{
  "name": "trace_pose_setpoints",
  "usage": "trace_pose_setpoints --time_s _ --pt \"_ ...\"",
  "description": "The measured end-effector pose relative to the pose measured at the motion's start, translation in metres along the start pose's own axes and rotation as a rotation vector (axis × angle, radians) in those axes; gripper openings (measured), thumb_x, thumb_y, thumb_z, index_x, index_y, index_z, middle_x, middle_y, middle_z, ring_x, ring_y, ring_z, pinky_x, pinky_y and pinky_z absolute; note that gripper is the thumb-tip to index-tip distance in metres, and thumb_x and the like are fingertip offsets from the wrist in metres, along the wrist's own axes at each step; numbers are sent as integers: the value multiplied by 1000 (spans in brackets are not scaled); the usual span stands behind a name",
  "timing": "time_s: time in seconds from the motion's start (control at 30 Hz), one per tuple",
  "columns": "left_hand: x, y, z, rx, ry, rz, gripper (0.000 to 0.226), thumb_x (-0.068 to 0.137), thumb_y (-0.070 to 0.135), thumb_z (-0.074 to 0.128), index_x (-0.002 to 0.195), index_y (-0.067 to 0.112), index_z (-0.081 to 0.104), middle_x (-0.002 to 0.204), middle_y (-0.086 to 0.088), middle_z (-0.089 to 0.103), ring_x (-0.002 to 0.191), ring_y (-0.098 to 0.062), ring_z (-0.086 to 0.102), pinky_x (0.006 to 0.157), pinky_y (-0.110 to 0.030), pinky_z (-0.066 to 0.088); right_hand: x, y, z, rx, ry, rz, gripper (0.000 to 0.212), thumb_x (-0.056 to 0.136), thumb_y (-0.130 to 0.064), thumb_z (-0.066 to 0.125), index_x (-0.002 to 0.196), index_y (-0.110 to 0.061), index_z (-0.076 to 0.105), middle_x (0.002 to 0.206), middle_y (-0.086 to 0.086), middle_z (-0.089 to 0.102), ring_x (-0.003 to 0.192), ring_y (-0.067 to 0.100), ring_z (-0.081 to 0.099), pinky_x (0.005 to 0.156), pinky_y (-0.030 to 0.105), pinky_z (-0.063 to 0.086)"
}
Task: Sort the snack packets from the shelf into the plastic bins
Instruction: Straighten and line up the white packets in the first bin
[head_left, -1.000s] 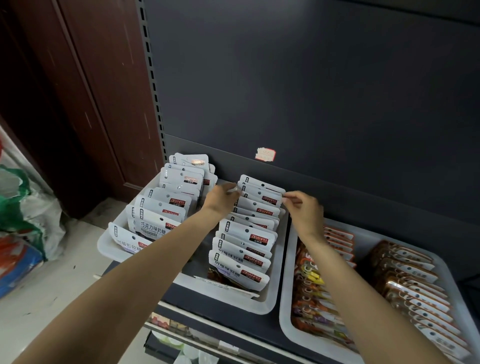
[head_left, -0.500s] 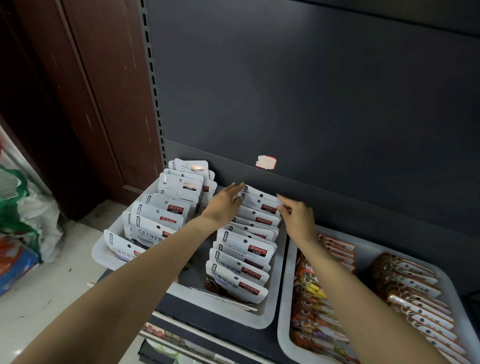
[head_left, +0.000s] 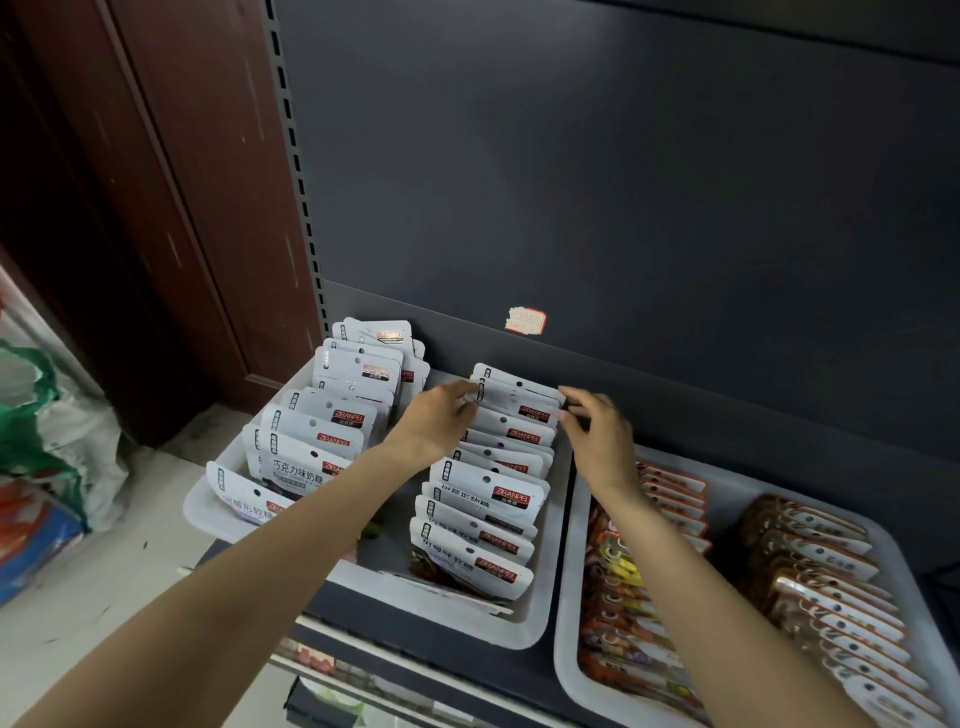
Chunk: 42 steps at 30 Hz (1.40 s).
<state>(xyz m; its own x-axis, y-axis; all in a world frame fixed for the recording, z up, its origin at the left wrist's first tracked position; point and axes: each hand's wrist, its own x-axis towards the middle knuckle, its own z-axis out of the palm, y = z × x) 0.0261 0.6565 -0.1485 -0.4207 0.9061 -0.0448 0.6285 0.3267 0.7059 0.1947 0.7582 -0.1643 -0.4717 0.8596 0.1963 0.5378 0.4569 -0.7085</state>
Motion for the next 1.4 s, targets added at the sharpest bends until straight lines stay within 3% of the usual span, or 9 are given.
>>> trace_pose_setpoints --time_s 0.17,0.27,0.37,0.53,0.7,0.83,1.07,1.2,1.4 --pt "-10 3 -8 -69 -53 -96 45 102 28 35 146 21 31 141 -11 47 127 -29 48 102 -35 38 -8 -8 -3 73 -113 76 46 99 -20 46 144 -17 37 142 6 46 131 17 43 106 24 33" --pt "-20 8 -7 -270 -44 -223 48 101 40 32 146 24 30 148 -6 39 135 -25 38 108 -34 28 -19 -18 -4 277 -131 220 52 101 -31 40 149 -20 25 152 4 34 139 19 32 112 33 26" --pt "-38 13 -4 -416 -77 -286 53 99 47 32 148 29 26 151 -4 33 138 -24 32 109 -34 23 -37 -26 1 439 -172 372 55 100 -42 36 151 -28 17 157 -3 22 143 19 22 113 35 20" --pt "-52 13 -4 -580 -99 -295 55 100 36 41 150 28 20 151 -3 33 139 -20 30 108 -28 23 -63 -35 17 542 -264 345 60 100 -42 37 151 -36 7 158 -5 18 144 18 22 118 39 20" --pt "-66 5 -4 -450 -117 -339 54 101 32 36 148 9 24 150 -9 34 137 -26 33 109 -31 25 -94 -51 6 501 -177 402 60 101 -42 33 152 -27 5 153 -1 29 142 19 25 111 30 21" --pt "-81 10 -7 -486 -243 -294 58 98 46 34 147 15 29 150 -7 35 137 -26 34 115 -41 24 -125 -61 20 499 -166 446 59 100 -49 30 152 -33 7 155 -2 27 141 21 29 116 37 24" --pt "-117 4 -22 -492 -187 -203 56 102 36 30 152 18 10 156 -4 22 142 -23 23 113 -34 19 -157 -88 7 444 -82 464 58 101 -44 30 152 -28 10 156 0 23 143 21 23 113 33 21" --pt "-146 -5 -25 -427 -234 -92 52 103 34 29 151 20 14 154 0 26 141 -20 26 109 -30 23 -185 -95 8 474 -97 392 50 102 -31 35 150 -25 19 146 -10 34 135 6 27 98 16 21" --pt "-166 -14 -13 -418 -296 -70 56 103 32 31 151 18 7 157 -2 20 143 -19 20 106 -21 16 -197 -88 30 462 -132 427 59 103 -28 36 152 -27 3 153 -7 26 140 11 25 107 20 20"
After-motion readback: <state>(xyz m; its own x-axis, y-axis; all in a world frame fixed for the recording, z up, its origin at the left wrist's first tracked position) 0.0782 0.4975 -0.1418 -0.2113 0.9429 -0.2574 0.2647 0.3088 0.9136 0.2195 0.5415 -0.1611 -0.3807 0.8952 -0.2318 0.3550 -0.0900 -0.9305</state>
